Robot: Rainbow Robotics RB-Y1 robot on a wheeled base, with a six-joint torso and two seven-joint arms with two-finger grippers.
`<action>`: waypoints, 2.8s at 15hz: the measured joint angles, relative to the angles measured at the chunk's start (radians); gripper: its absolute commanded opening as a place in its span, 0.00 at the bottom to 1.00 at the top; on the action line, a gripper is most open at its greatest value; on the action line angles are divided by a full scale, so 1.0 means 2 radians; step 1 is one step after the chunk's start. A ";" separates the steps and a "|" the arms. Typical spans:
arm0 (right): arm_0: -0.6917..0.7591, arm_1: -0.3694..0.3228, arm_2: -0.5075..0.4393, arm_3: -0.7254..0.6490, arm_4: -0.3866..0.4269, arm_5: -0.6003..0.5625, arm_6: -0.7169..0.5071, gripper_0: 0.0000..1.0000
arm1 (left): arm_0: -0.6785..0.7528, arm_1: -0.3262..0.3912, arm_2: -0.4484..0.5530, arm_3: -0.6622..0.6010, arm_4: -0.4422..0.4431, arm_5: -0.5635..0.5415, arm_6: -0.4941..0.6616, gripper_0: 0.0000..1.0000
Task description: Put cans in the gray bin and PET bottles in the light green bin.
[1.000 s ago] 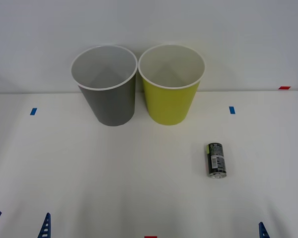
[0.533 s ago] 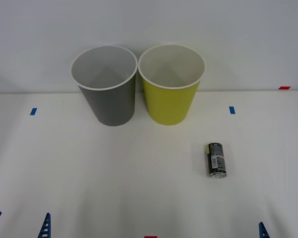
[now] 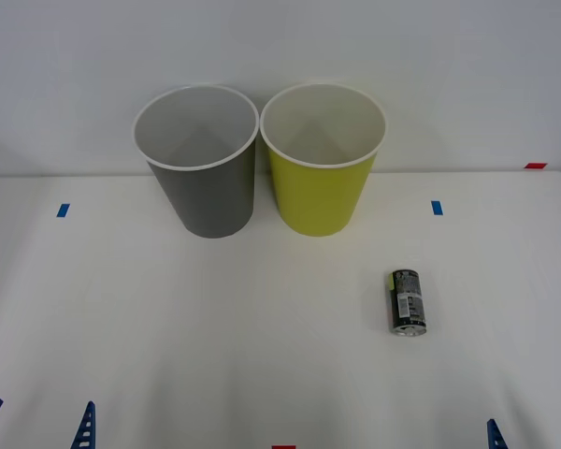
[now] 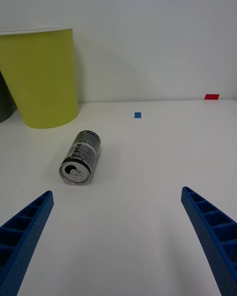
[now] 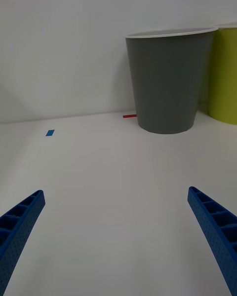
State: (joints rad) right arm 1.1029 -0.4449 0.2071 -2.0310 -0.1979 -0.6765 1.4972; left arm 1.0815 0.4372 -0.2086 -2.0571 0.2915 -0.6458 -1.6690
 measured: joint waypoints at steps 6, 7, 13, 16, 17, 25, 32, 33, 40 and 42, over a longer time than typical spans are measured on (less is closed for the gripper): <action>0.000 0.000 0.000 0.000 0.000 0.000 0.000 0.90 | 0.000 0.000 0.000 0.000 0.000 0.000 0.000 1.00; 0.000 0.000 0.000 0.000 0.000 0.000 0.000 0.90 | 0.000 0.000 0.000 0.000 0.000 0.000 0.000 1.00; 0.000 0.000 0.000 0.000 0.000 0.000 0.000 0.90 | 0.000 0.000 0.000 0.000 0.000 0.000 0.000 1.00; 0.000 0.000 0.000 0.000 0.000 0.000 0.000 0.89 | 0.000 0.000 0.000 0.000 0.000 0.000 0.000 1.00; 0.000 0.000 0.000 0.000 0.000 0.000 0.000 0.89 | 0.000 0.000 0.000 0.000 0.000 0.000 0.000 1.00; -0.001 0.002 0.001 0.002 0.000 0.001 0.000 1.00 | 0.000 0.000 0.000 0.000 0.000 0.000 0.000 1.00; 0.005 -0.005 0.006 -0.074 -0.007 0.076 0.001 1.00 | 0.000 0.000 0.000 0.000 0.000 0.000 0.000 1.00; -0.002 -0.015 0.006 -0.075 -0.012 0.078 0.000 1.00 | 0.000 0.000 0.000 0.000 0.000 0.000 0.000 1.00; -0.048 -0.133 0.016 -0.138 -0.104 0.175 0.002 1.00 | 0.000 0.000 0.000 0.000 0.000 0.000 0.000 1.00; -0.070 -0.145 0.015 -0.155 -0.127 0.213 0.002 1.00 | 0.000 0.000 0.000 0.000 0.000 0.000 0.000 1.00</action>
State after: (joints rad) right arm 0.9634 -0.7355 0.2374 -2.3410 -0.4527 -0.2508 1.5016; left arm 1.0814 0.4372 -0.2086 -2.0571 0.2915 -0.6458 -1.6690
